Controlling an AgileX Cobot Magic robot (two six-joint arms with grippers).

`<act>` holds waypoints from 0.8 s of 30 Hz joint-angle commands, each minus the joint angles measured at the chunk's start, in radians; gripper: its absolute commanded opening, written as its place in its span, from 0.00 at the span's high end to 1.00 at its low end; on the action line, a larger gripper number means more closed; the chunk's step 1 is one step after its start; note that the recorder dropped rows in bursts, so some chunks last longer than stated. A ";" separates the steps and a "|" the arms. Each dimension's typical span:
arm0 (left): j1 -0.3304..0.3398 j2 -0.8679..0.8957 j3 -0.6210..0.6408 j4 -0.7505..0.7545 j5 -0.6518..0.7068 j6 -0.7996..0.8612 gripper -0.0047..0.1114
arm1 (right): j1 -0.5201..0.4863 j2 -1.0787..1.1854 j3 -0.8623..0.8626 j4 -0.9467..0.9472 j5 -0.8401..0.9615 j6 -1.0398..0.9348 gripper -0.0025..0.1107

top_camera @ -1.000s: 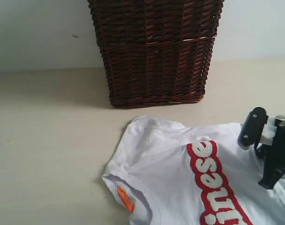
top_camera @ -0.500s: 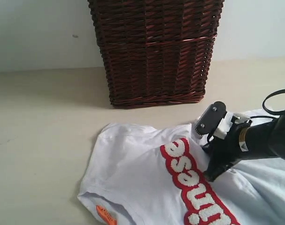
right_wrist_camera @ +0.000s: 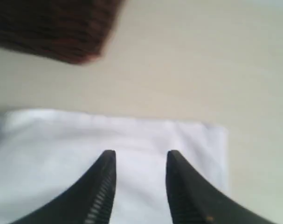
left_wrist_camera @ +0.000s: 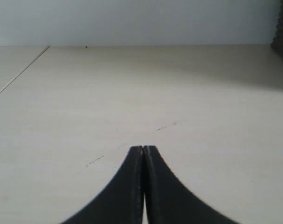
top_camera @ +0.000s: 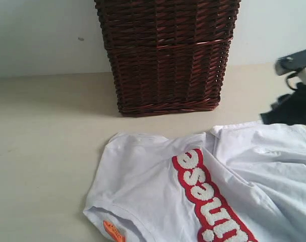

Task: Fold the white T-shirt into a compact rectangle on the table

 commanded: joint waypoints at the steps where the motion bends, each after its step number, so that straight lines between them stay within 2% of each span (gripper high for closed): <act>1: 0.003 -0.002 -0.002 -0.004 -0.007 0.001 0.96 | -0.203 -0.007 0.012 0.007 0.169 -0.211 0.60; 3: 0.003 -0.002 -0.002 -0.004 -0.007 0.001 0.96 | -0.262 -0.007 0.026 0.053 0.210 -0.372 0.60; 5: 0.003 -0.002 -0.002 -0.004 -0.007 0.001 0.96 | -0.321 -0.007 0.033 0.184 0.228 -0.524 0.60; 9: 0.003 -0.002 -0.002 -0.004 -0.007 0.001 0.96 | -0.429 -0.007 0.031 0.741 0.351 -0.963 0.64; 12: 0.003 -0.002 -0.002 -0.004 -0.007 0.001 0.96 | -0.576 0.002 0.031 1.340 0.684 -1.416 0.66; 14: 0.003 -0.002 -0.002 -0.004 -0.007 0.001 0.96 | -0.667 0.004 0.035 1.501 0.919 -1.554 0.66; 16: 0.003 -0.002 -0.002 -0.004 -0.007 0.001 0.96 | -0.733 -0.010 0.035 1.538 0.993 -1.569 0.66; 18: 0.003 -0.002 -0.002 -0.004 -0.007 0.001 0.96 | -0.768 -0.023 0.035 1.501 0.950 -1.582 0.66; 21: 0.003 -0.002 -0.002 -0.004 -0.007 0.001 0.96 | -0.782 -0.012 0.035 1.459 0.848 -1.647 0.66; 24: 0.003 -0.002 -0.002 -0.004 -0.007 0.001 0.96 | -0.782 0.030 0.035 1.499 0.813 -1.736 0.66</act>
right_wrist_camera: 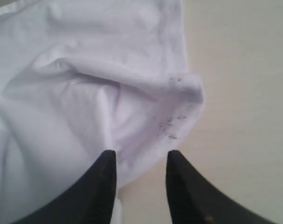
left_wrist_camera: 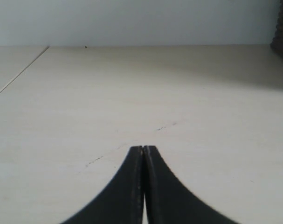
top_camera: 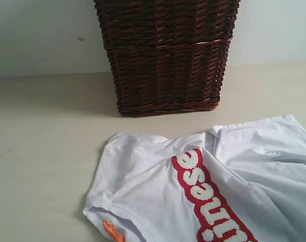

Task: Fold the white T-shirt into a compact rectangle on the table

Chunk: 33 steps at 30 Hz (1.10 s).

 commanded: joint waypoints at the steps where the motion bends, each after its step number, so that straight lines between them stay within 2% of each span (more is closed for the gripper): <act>1: 0.003 -0.002 -0.002 -0.004 -0.007 0.001 0.96 | -0.009 0.053 -0.002 0.051 -0.053 -0.128 0.66; 10: 0.003 -0.002 -0.002 -0.004 -0.007 0.001 0.96 | -0.009 0.175 -0.002 0.104 -0.123 -0.135 0.66; 15: 0.003 -0.002 -0.002 -0.004 -0.007 0.001 0.96 | -0.009 0.232 -0.003 0.238 -0.069 -0.290 0.69; 18: 0.003 -0.002 -0.002 -0.004 -0.007 0.001 0.96 | -0.006 0.249 -0.003 0.245 -0.019 -0.338 0.75; 23: 0.003 -0.002 -0.002 -0.004 -0.007 0.001 0.96 | -0.006 0.223 -0.003 0.241 0.012 -0.349 0.98; 33: 0.003 -0.002 -0.002 -0.004 -0.007 0.001 0.96 | -0.006 -0.031 -0.003 0.267 0.012 -0.349 0.98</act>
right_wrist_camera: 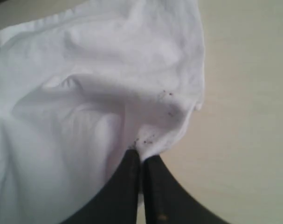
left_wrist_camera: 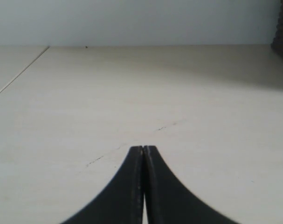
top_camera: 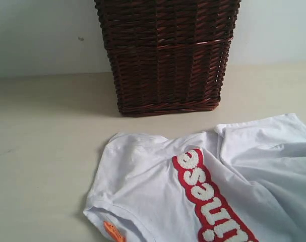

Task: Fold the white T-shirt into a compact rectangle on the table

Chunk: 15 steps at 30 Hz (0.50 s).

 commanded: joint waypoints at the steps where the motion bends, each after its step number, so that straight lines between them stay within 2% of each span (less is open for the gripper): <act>1: 0.003 -0.002 -0.002 -0.004 -0.007 0.001 0.96 | -0.005 -0.155 -0.003 0.017 0.012 -0.009 0.98; 6: 0.003 -0.002 -0.002 -0.004 -0.007 0.001 0.96 | -0.005 -0.283 -0.003 -0.018 0.012 0.022 0.98; 10: 0.003 -0.002 -0.002 -0.004 -0.007 0.001 0.96 | -0.005 -0.295 -0.003 -0.119 0.008 0.103 0.98; 13: 0.003 -0.002 -0.002 -0.004 -0.007 0.001 0.96 | -0.005 -0.310 -0.011 -0.114 0.012 0.104 0.98; 15: 0.003 -0.002 -0.002 -0.004 -0.007 0.001 0.96 | -0.005 -0.337 -0.031 -0.118 0.077 0.156 0.98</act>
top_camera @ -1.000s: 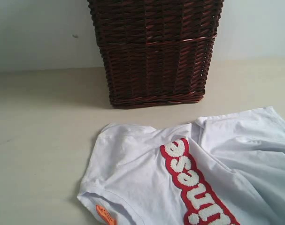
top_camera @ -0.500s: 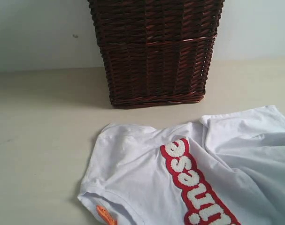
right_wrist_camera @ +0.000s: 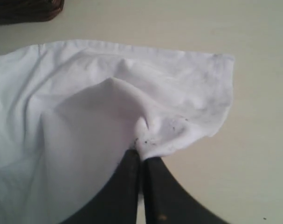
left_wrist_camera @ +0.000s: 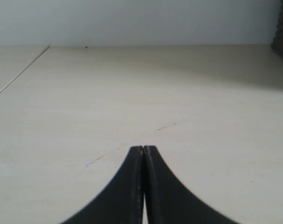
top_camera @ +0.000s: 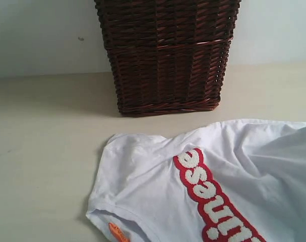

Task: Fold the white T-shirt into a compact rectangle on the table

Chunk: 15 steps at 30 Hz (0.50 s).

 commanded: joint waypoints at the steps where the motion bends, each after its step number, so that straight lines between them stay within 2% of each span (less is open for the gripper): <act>1: 0.003 -0.002 -0.002 -0.004 -0.007 0.001 0.96 | -0.005 -0.045 -0.036 0.001 0.147 0.083 0.98; 4: 0.003 -0.002 -0.002 -0.004 -0.007 0.001 0.96 | 0.061 -0.054 -0.040 -0.029 0.256 0.092 0.98; 7: 0.003 -0.002 -0.002 -0.004 -0.007 0.001 0.96 | 0.213 -0.054 -0.040 -0.029 0.147 0.092 0.98; 9: 0.003 -0.002 -0.002 -0.004 -0.007 0.001 0.96 | 0.265 -0.054 -0.040 -0.029 0.067 0.099 0.96; 11: 0.003 -0.002 -0.002 -0.004 -0.007 0.001 0.96 | 0.294 -0.054 -0.040 -0.053 0.013 0.133 0.89; 15: 0.003 -0.002 -0.002 -0.004 -0.007 0.001 0.96 | 0.315 -0.054 -0.040 -0.086 -0.062 0.211 0.63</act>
